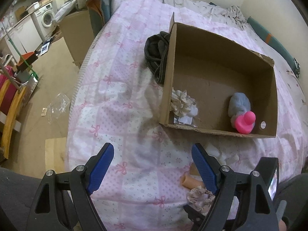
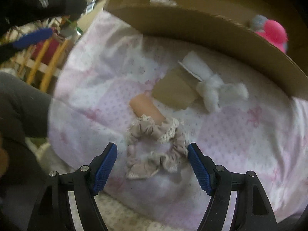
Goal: Organize soft objects
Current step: 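Lower the right tool onto the lace hair tie and grasp it, then grasp the small tan doll with the left tool while the right tool holds the hair tie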
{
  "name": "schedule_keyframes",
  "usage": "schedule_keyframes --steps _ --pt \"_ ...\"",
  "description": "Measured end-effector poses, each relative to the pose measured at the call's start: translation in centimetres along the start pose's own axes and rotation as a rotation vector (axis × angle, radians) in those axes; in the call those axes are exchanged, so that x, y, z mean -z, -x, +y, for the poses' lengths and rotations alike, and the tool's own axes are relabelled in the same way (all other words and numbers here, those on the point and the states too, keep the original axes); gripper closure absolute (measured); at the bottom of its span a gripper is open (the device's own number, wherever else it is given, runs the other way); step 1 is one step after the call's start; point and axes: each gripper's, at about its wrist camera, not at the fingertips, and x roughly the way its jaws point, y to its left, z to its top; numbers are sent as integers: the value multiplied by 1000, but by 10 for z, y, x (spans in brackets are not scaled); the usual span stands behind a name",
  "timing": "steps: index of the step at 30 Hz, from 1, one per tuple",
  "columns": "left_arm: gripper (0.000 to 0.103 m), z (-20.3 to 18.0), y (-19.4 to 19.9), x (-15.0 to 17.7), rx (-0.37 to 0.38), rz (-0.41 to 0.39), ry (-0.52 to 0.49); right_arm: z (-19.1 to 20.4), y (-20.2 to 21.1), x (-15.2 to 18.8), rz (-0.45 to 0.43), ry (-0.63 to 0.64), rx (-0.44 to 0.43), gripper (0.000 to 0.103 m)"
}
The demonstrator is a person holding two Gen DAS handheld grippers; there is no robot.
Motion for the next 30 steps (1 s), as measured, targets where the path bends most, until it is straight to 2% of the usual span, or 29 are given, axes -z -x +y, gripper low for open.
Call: schedule_keyframes --steps 4,5,6,8,11,19,23,30 --pt "22 -1 -3 -1 9 11 -2 2 -5 -3 -12 18 24 23" --pt "22 -2 -4 -1 11 13 -3 2 -4 -2 -15 21 28 30" --pt "22 -3 -5 -1 12 15 -5 2 -2 0 -17 25 32 48" --pt "22 -5 -6 -1 15 20 -8 0 1 3 -11 23 33 72" --pt "22 -7 -6 -1 21 23 -11 -8 8 6 -4 1 18 85" --pt "22 -9 -8 0 32 41 -15 -24 40 11 -11 -40 -20 86" --pt "22 -15 -11 2 36 55 -33 -35 70 11 -78 -53 -28 86" --pt "22 -28 -21 10 65 107 -87 -69 116 13 -276 -157 -41 86"
